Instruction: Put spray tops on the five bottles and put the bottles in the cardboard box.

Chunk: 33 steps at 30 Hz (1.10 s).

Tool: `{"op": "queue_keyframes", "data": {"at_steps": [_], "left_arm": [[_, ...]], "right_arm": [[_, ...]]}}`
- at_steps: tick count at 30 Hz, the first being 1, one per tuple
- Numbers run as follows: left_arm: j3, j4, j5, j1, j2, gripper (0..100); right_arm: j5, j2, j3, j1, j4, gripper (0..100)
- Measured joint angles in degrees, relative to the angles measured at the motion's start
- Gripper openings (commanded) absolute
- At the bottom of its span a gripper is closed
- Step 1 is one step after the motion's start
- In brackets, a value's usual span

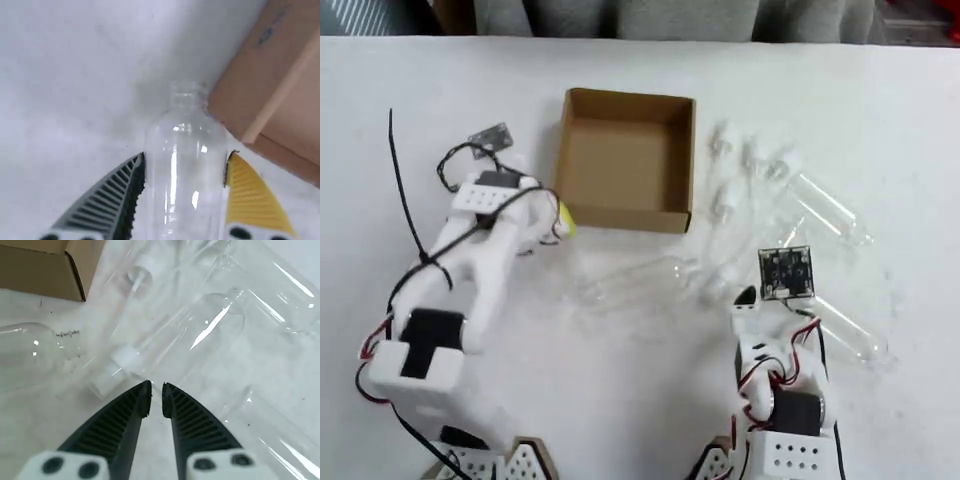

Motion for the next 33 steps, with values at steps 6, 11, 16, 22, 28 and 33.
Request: {"op": "queue_keyframes", "data": {"at_steps": [6,11,16,22,28,33], "left_arm": [[-2.29,9.67,-16.09,-4.31,0.35,25],[-2.37,15.82,-24.88,-8.35,0.26,25],[-2.37,16.79,-36.31,-9.76,0.26,31],[-2.29,16.88,-37.98,-9.76,0.44,34],[-7.65,22.42,-37.98,-9.76,0.44,34],[-14.59,28.57,-37.98,-9.76,0.44,34]], "right_arm": [[0.09,0.00,0.00,0.00,0.00,3.1],[0.18,0.00,0.00,0.00,0.00,3.1],[0.18,0.00,0.00,0.00,0.00,3.1],[0.18,0.00,0.00,0.00,0.00,3.1],[0.18,0.00,0.00,0.00,0.00,3.1],[0.18,0.00,0.62,0.00,-0.18,3.3]]}}
